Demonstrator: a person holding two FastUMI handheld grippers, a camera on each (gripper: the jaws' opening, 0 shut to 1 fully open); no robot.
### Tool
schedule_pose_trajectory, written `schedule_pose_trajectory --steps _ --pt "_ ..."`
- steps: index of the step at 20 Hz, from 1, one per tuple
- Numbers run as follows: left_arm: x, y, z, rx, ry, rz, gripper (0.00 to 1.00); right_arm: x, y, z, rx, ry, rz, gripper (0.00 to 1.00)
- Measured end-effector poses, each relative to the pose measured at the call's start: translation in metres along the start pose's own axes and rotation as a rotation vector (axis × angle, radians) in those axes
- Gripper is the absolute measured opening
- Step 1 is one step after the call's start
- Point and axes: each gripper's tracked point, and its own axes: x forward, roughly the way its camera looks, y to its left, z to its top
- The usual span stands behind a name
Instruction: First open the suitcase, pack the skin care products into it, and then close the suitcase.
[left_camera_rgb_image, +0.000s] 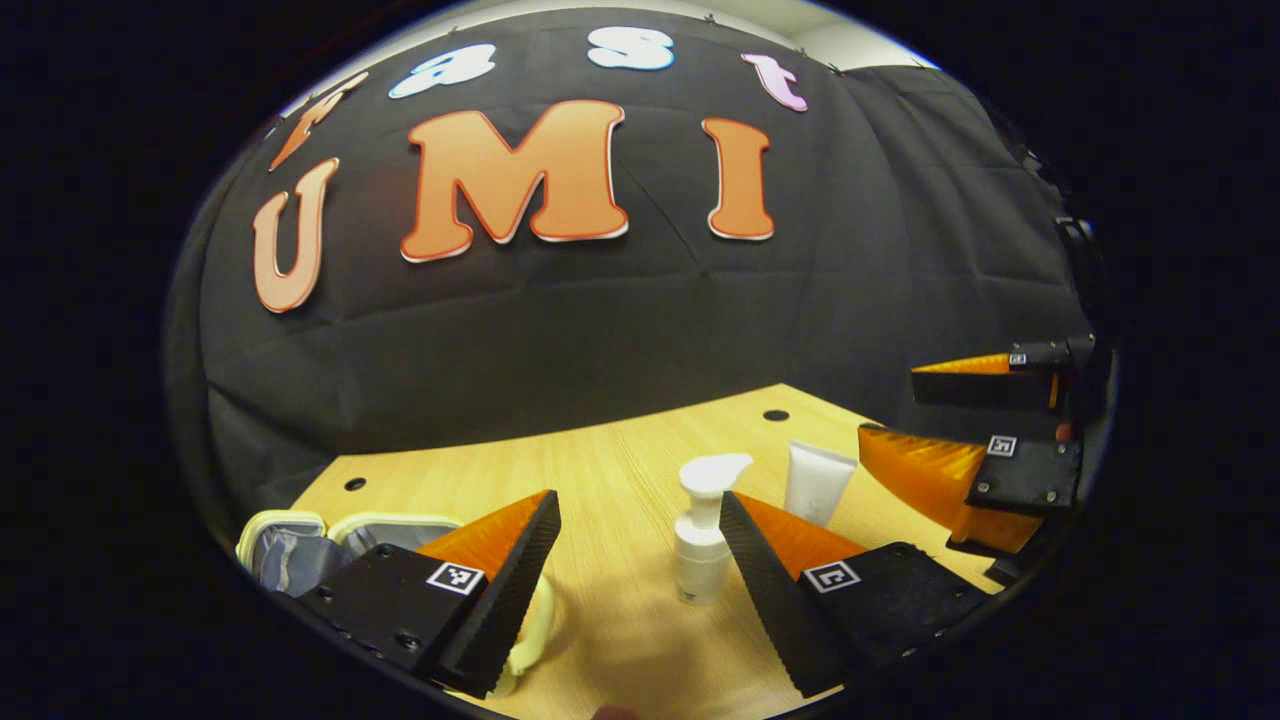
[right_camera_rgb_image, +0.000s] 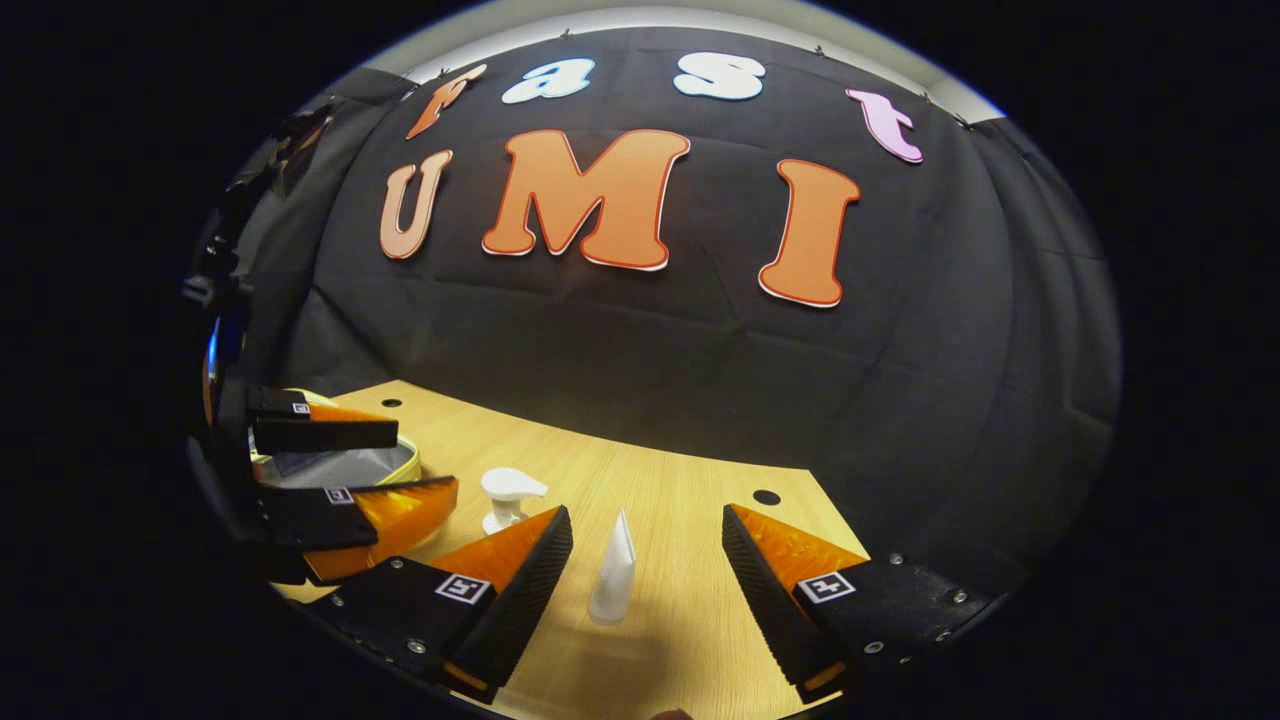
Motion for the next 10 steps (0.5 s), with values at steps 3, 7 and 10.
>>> schedule_pose_trajectory --steps 3,7,10 --pt "0.013 -0.017 -0.025 0.013 0.031 -0.024 1.00 0.004 0.000 -0.013 0.002 0.016 0.006 0.96" --pt "0.033 -0.033 -0.056 0.009 0.084 -0.045 1.00 0.008 -0.001 -0.029 -0.012 0.036 0.012 0.96" --pt "0.045 -0.039 -0.067 0.003 0.102 -0.053 1.00 0.007 0.003 -0.038 0.002 0.053 0.035 0.96"
